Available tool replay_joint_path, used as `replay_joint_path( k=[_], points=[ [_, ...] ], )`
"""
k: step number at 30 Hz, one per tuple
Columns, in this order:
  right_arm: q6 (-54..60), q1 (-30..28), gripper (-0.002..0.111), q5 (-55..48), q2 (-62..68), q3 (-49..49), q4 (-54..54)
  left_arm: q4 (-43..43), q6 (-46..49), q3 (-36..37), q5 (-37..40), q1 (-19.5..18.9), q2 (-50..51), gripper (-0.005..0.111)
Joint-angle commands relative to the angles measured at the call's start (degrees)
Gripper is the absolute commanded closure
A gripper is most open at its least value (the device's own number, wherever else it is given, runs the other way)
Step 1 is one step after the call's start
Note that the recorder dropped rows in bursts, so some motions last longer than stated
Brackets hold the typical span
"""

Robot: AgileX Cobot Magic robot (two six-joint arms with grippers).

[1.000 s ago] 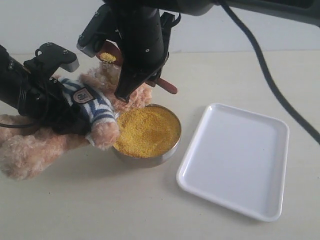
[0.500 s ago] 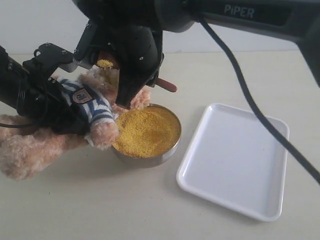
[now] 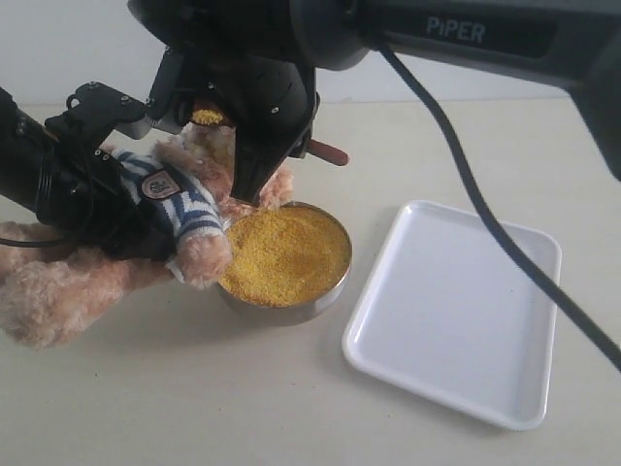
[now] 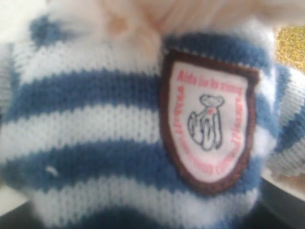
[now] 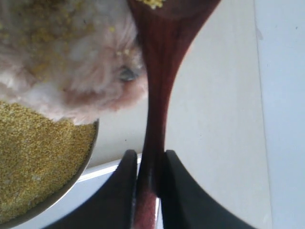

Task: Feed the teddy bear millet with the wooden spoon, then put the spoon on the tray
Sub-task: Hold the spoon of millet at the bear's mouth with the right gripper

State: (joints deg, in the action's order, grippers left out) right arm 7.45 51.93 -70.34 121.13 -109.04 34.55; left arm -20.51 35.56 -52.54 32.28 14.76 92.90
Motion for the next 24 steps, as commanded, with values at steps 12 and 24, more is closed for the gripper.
replay_joint_path(
  k=[12, 24],
  points=[
    [-0.9, 0.0, 0.109, 0.4, 0.1, -0.2, 5.3, -0.7, 0.2, -0.4, -1.9, 0.5, -0.4, 0.103],
    [-0.5, 2.3, 0.109, 0.4, 0.1, -0.2, 11.1, -0.7, -0.2, -0.4, -2.2, 0.5, -0.4, 0.103]
  ],
)
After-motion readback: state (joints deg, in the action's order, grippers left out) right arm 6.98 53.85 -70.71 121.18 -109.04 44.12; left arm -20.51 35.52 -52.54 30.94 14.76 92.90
